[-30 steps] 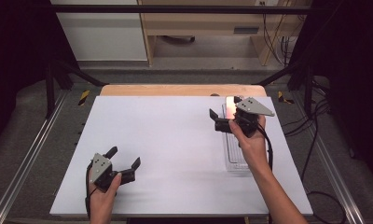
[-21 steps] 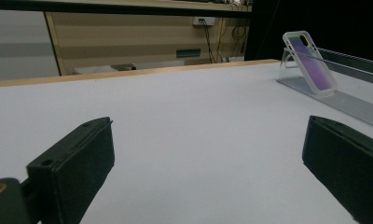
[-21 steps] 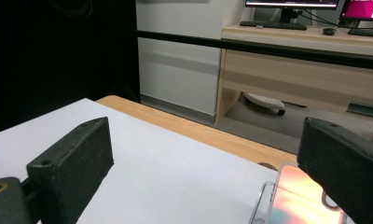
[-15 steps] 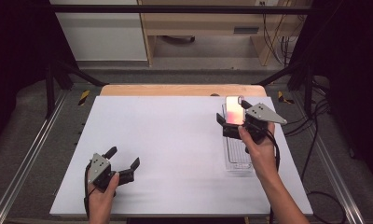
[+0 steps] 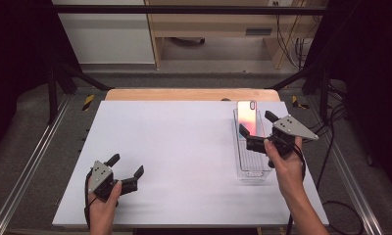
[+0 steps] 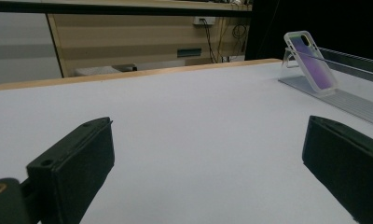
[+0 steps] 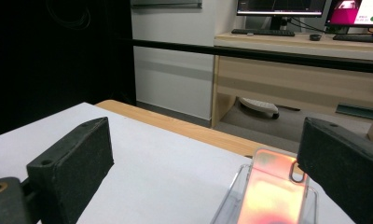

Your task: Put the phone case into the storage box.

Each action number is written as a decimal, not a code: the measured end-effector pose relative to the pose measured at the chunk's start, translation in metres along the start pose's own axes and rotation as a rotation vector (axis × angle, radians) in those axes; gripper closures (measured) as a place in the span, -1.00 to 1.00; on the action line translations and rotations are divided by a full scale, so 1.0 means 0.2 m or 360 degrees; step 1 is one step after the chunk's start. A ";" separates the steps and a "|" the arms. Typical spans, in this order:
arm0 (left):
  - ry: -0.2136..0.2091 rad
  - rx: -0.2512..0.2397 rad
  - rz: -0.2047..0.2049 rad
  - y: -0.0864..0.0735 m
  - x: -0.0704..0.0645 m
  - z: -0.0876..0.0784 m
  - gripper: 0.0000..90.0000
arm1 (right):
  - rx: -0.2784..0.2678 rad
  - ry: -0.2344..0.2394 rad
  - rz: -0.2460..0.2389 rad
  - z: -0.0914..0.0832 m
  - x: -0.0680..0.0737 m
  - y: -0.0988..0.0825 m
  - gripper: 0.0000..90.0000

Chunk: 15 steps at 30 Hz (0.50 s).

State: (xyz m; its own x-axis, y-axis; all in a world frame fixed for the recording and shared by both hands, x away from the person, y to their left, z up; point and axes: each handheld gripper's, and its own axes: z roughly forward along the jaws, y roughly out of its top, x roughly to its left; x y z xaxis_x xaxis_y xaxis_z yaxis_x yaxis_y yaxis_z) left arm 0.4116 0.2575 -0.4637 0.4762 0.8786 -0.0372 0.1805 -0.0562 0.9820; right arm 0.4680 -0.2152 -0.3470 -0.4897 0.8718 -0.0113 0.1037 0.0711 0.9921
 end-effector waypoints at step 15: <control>0.0035 0.0006 -0.0002 0.01 0.07 -0.05 -0.96 | -0.0019 -0.0011 0.0029 -0.13 -0.06 -0.07 -0.91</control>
State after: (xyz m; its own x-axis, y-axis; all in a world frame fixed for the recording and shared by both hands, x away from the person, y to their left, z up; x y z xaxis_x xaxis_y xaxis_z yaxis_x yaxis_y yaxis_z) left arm 0.4101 0.2737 -0.4609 0.4568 0.8889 -0.0341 0.1843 -0.0571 0.9812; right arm 0.4493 -0.2404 -0.3578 -0.4818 0.8763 0.0056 0.1021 0.0498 0.9935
